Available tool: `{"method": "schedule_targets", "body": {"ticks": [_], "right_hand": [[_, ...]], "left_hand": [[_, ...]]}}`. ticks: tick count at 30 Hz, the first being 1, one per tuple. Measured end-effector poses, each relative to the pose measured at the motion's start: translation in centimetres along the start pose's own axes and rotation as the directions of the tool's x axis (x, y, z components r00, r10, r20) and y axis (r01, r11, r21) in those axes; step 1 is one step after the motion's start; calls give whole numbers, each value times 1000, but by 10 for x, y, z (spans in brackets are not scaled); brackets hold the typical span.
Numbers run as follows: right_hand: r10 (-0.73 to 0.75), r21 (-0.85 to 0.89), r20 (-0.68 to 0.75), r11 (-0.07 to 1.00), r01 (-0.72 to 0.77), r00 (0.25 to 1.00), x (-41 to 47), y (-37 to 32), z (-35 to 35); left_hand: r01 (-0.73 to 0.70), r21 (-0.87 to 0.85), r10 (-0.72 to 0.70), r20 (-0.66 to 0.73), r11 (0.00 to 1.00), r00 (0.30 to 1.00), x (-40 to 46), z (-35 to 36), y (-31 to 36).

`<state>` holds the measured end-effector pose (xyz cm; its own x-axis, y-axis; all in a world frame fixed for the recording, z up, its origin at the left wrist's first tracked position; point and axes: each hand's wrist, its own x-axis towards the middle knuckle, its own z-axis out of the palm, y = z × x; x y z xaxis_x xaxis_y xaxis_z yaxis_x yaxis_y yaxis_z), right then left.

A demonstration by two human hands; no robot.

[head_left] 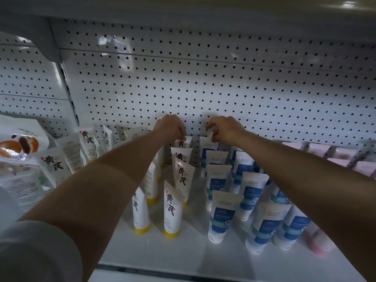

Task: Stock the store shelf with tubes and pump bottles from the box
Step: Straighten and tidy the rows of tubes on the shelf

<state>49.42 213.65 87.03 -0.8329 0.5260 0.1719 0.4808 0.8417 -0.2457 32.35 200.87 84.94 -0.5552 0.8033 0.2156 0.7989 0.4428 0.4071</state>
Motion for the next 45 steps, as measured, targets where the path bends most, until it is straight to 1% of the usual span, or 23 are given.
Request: {"method": "schedule_targets", "body": {"ticks": [6, 10, 14, 19, 22, 25, 29, 31, 36, 41, 45], "right_hand": [[-23, -21, -1, 1000, 23, 1000, -2, 1, -1], [-22, -12, -2, 1000, 22, 1000, -5, -1, -2], [-15, -22, 5, 1000, 15, 1000, -6, -2, -2], [-11, -5, 2, 1000, 11, 1000, -7, -3, -3], [0, 42, -35, 999, 1, 999, -9, -2, -7], [48, 113, -66, 993, -41, 997, -13, -5, -16], [111, 208, -88, 974, -91, 990, -25, -10, -25], [140, 241, -101, 964, -113, 985, -33, -15, -28], [217, 290, -144, 942, -168, 966, -51, -36, -35], [250, 341, -98, 918, -203, 963, -71, -63, -37], [239, 335, -76, 921, -201, 968, -91, -88, -28]], "left_hand": [[4, -32, -4, 2, 999, 1000, 1, 1, 2], [-15, -6, 16, 45, 1000, 999, 1, 2, 7], [17, 30, -20, 89, 999, 996, 1, 0, 9], [25, 27, -27, 74, 999, 997, -2, 0, 9], [26, 1, -26, 47, 1000, 999, -4, -4, 8], [5, -20, -4, 46, 1000, 999, -9, -15, 7], [-29, -143, 37, 49, 989, 998, -21, -33, 0], [-36, -178, 46, 53, 983, 998, -30, -44, -5], [-68, -192, 85, 84, 979, 993, -53, -68, -21], [-89, -240, 115, 97, 967, 989, -70, -77, -33], [-136, -228, 167, 121, 964, 978, -88, -78, -42]]}}
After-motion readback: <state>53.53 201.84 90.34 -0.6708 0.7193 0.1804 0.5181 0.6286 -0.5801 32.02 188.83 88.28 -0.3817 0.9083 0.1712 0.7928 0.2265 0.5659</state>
